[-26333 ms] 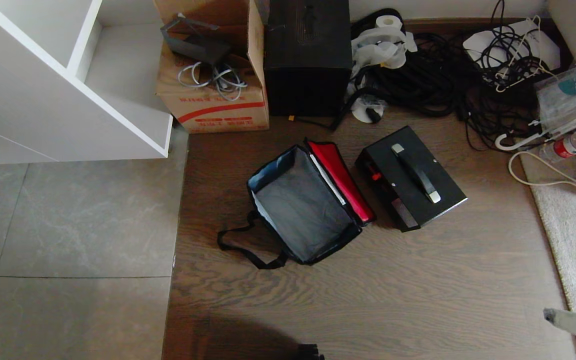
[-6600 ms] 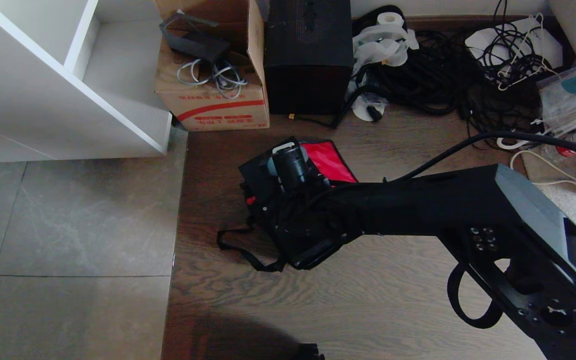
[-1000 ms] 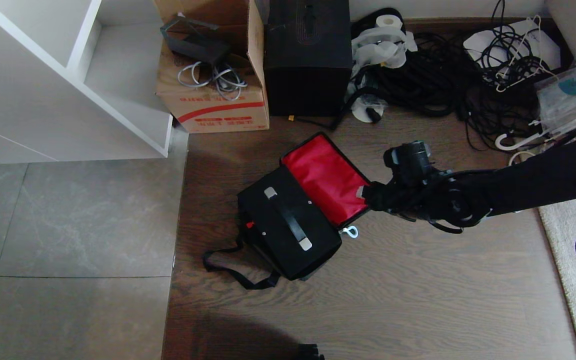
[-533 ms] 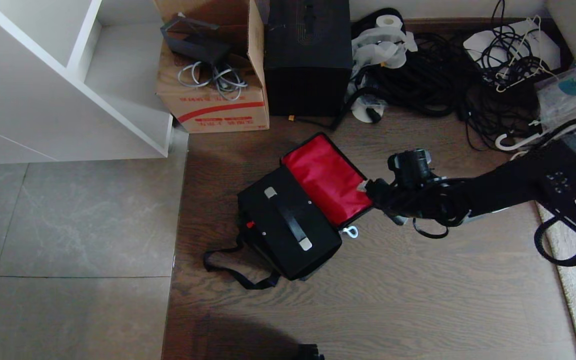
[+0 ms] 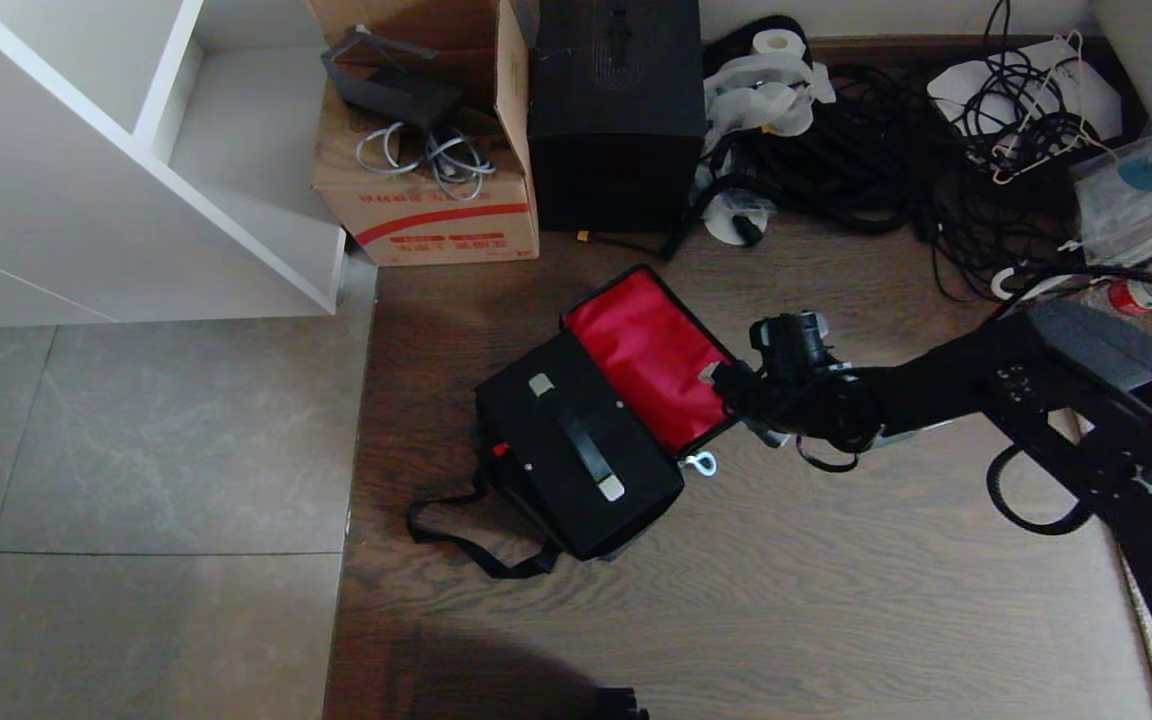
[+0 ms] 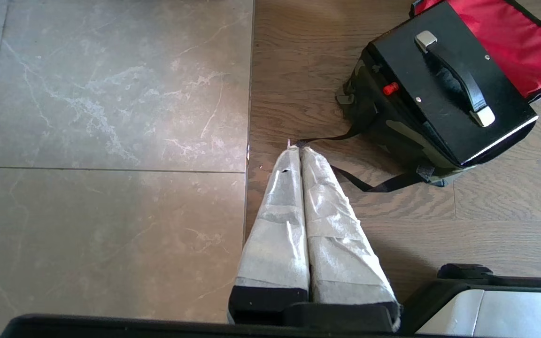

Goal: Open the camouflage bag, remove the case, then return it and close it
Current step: Close the top of the storage box

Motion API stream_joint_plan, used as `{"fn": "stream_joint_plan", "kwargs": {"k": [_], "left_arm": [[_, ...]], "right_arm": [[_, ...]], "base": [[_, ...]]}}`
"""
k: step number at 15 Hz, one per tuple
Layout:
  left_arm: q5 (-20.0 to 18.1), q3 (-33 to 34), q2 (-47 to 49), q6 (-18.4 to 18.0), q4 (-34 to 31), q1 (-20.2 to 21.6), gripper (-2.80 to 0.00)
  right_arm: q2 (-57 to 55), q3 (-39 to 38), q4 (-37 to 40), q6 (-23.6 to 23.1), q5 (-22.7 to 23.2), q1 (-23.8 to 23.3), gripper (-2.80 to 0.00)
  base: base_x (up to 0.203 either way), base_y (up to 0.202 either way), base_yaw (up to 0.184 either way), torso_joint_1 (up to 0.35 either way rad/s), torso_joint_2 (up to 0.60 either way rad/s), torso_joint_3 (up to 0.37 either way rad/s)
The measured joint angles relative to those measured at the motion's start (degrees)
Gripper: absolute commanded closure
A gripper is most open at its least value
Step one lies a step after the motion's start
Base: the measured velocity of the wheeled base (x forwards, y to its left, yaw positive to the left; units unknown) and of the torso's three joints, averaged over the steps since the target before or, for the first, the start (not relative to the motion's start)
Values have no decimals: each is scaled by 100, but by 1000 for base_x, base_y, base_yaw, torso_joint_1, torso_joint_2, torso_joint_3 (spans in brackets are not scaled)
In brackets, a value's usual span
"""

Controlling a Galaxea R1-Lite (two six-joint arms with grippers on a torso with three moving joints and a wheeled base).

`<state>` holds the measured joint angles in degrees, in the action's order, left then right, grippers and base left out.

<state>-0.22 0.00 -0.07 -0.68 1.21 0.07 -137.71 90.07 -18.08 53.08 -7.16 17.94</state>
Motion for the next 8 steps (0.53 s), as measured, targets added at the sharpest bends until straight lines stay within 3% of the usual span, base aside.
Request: {"fn": "stream_joint_plan", "kwargs": {"k": [7, 8], "left_arm": [[0, 0, 0, 0, 0, 0, 0], [0, 0, 0, 2, 0, 0, 0]], "right_arm": [[-544, 564, -21, -30, -58, -4, -280], [-599, 671, -67, -32, -117, -4, 0]], "base": [[0, 0, 0, 0, 0, 0], [0, 0, 0, 0, 0, 0]]}}
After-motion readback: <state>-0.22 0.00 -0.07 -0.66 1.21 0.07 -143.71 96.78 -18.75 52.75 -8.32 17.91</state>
